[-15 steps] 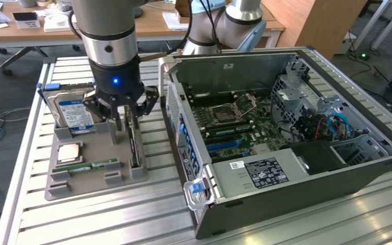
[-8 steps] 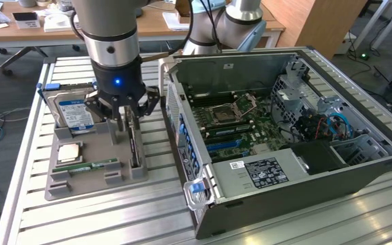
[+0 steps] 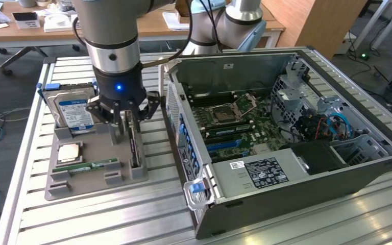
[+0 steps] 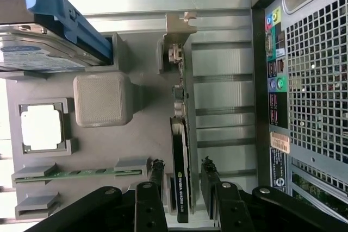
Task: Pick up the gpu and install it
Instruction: 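Pick up the gpu and move the gpu toward the slot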
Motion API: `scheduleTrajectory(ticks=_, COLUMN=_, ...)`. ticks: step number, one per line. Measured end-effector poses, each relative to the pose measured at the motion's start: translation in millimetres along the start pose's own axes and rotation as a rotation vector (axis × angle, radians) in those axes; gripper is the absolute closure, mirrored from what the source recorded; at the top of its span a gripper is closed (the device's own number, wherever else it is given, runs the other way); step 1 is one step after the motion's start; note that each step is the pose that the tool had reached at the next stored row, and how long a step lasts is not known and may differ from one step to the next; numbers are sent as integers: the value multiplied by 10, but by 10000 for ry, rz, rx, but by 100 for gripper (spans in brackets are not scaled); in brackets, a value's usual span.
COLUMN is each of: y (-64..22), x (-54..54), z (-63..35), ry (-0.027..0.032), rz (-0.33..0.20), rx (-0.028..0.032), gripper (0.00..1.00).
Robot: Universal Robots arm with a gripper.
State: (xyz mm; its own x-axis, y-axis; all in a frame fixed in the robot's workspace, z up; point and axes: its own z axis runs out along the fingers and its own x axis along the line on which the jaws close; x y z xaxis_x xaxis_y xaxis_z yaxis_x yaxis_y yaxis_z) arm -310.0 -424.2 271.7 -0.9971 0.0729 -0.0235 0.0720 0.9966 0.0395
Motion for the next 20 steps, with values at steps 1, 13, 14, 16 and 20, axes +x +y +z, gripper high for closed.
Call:
scheduleTrajectory(ticks=1, y=-1, x=0, z=11, ry=0, rz=-4, rx=3, gripper=58)
scheduleTrajectory(ticks=13, y=-1, x=1, z=38, ry=0, rz=-12, rx=5, gripper=58)
scheduleTrajectory(ticks=14, y=-2, x=1, z=43, ry=0, rz=-12, rx=5, gripper=58)
scheduleTrajectory(ticks=16, y=-2, x=1, z=49, ry=1, rz=-11, rx=7, gripper=58)
scheduleTrajectory(ticks=20, y=-2, x=1, z=50, ry=0, rz=-12, rx=6, gripper=58)
